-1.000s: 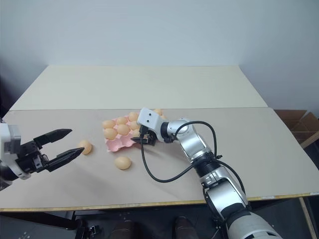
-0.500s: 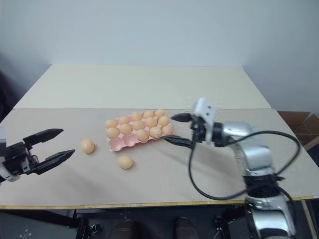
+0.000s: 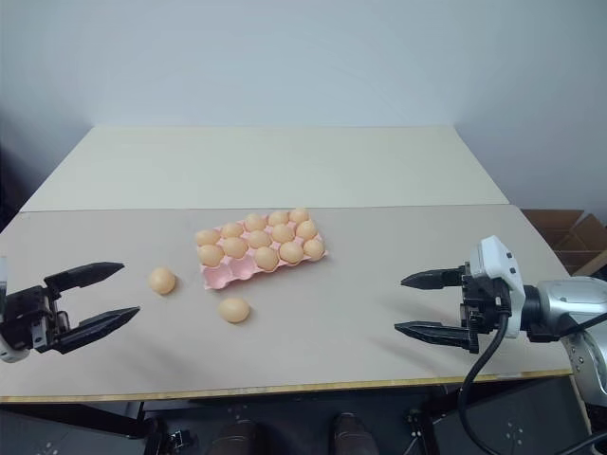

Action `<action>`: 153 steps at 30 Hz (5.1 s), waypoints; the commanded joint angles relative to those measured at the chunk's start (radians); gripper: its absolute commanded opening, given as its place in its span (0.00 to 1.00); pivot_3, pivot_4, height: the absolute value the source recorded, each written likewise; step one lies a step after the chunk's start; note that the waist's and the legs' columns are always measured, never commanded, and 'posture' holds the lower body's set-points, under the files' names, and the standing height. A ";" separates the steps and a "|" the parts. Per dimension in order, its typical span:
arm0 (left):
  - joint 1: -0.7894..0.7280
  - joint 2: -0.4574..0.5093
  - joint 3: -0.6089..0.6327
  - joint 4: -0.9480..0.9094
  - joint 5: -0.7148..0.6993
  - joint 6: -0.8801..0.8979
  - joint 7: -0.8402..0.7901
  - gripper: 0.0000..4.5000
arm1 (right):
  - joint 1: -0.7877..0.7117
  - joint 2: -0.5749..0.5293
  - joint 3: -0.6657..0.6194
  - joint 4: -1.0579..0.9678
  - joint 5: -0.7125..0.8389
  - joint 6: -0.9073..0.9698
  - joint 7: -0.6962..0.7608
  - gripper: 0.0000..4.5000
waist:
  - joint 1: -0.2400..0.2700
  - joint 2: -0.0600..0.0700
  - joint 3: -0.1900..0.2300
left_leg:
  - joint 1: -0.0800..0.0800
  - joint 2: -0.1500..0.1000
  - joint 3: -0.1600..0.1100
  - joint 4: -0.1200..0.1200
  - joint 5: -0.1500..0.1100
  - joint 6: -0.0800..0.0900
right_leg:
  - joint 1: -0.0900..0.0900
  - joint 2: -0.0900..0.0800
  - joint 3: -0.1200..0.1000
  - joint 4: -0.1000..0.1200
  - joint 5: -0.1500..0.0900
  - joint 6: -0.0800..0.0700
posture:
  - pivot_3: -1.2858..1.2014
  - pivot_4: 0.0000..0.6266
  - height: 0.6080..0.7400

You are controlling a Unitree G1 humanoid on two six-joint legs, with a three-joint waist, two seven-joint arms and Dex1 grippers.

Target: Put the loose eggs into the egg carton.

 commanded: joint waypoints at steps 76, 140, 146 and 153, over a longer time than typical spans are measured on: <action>-0.565 -0.050 -0.411 0.293 0.342 -0.157 0.037 0.99 | -0.063 0.004 0.023 -0.097 0.102 -0.044 -0.163 1.00 | 0.001 -0.001 -0.001 | 0.002 -0.004 -0.003 0.001 0.000 0.000 | 0.005 0.000 0.002 0.001 0.005 0.008 | 0.52 0.24 1.00; -0.486 -0.192 -0.486 0.402 0.440 0.239 0.644 0.65 | -0.128 -0.006 -0.016 -0.094 0.181 -0.024 -0.210 1.00 | 0.020 -0.003 -0.002 | 0.002 -0.003 0.000 0.001 0.000 0.000 | 0.003 -0.001 0.003 0.001 0.005 0.008 | 0.52 0.24 1.00; -0.481 -0.168 -0.469 0.353 0.437 0.207 0.593 0.44 | -0.122 -0.007 -0.022 -0.095 0.182 -0.026 -0.215 1.00 | 0.020 -0.003 -0.002 | 0.001 -0.003 0.000 0.001 0.000 0.000 | 0.003 -0.001 0.003 0.001 0.005 0.008 | 0.52 0.24 1.00; -0.505 -0.142 -0.480 0.231 0.371 0.092 0.392 0.44 | -0.117 -0.003 -0.018 -0.097 0.177 -0.029 -0.222 1.00 | 0.020 -0.003 -0.002 | 0.001 -0.003 0.000 0.001 0.000 0.000 | 0.003 -0.001 0.003 0.000 0.005 0.007 | 0.52 0.24 1.00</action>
